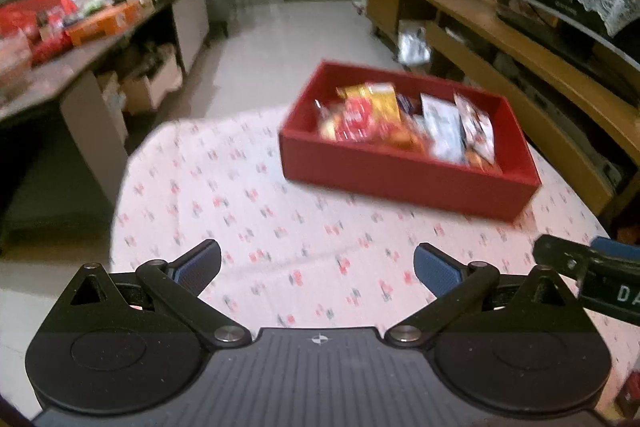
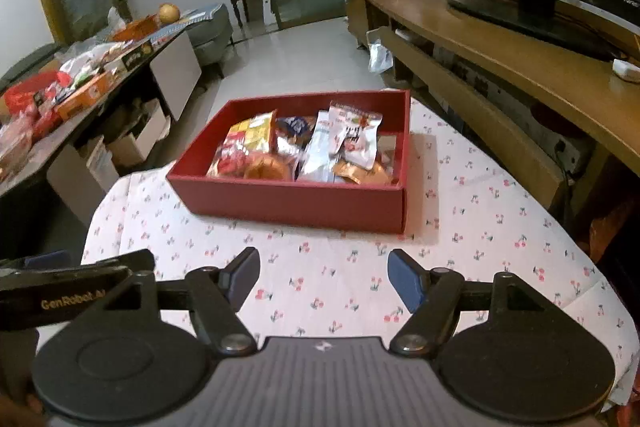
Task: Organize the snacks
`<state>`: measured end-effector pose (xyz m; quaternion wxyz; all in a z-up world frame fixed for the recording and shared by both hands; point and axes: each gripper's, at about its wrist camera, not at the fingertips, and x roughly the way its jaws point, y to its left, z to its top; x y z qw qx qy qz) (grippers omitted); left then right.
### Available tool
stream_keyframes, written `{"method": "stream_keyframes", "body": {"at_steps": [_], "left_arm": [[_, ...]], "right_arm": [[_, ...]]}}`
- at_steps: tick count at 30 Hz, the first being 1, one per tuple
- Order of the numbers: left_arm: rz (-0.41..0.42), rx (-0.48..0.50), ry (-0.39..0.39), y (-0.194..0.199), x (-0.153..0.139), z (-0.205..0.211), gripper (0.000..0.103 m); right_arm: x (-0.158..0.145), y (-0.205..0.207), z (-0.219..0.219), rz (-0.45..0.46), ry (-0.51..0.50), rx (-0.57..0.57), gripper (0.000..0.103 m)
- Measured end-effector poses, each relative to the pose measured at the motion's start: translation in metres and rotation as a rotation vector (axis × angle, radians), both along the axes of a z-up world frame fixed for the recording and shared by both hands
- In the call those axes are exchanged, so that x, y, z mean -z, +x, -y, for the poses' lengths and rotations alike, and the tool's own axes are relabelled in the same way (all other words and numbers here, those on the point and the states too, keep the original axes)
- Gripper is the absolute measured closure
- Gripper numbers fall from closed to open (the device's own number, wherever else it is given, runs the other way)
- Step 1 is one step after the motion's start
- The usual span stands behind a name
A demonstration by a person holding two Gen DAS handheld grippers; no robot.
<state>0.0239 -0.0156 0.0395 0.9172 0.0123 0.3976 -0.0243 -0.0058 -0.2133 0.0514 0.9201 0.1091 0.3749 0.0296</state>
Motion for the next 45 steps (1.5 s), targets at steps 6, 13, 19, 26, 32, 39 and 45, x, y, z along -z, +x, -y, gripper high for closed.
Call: {"method": "stream_keyframes", "body": {"at_steps": [6,13,19,26,32,39,45], "left_arm": [[-0.041,-0.006,-0.006,-0.010,0.010,-0.003,0.000],[-0.068,-0.005,0.022,-0.024,0.015,-0.005,0.000],[-0.042,0.007,0.076,-0.037,0.014,-0.001,0.000],[-0.116,0.027,0.061,-0.039,0.021,0.003,0.000],[-0.152,0.028,-0.025,-0.037,0.024,-0.005,0.000],[-0.168,0.017,-0.070,-0.041,0.025,-0.009,0.000],[-0.148,0.032,-0.043,-0.044,0.023,-0.003,0.000]], "right_arm": [[0.008,-0.014,-0.004,-0.033,-0.019,-0.003,0.015],[0.013,-0.029,-0.009,-0.048,-0.028,-0.013,0.015],[0.012,-0.037,-0.010,-0.043,-0.029,-0.015,0.014],[0.013,-0.046,-0.013,-0.047,-0.041,-0.026,0.014],[0.017,-0.050,-0.013,-0.064,-0.051,-0.022,0.014],[0.020,-0.051,-0.013,-0.079,-0.064,-0.018,0.014],[0.021,-0.051,-0.012,-0.085,-0.060,-0.011,0.014]]}}
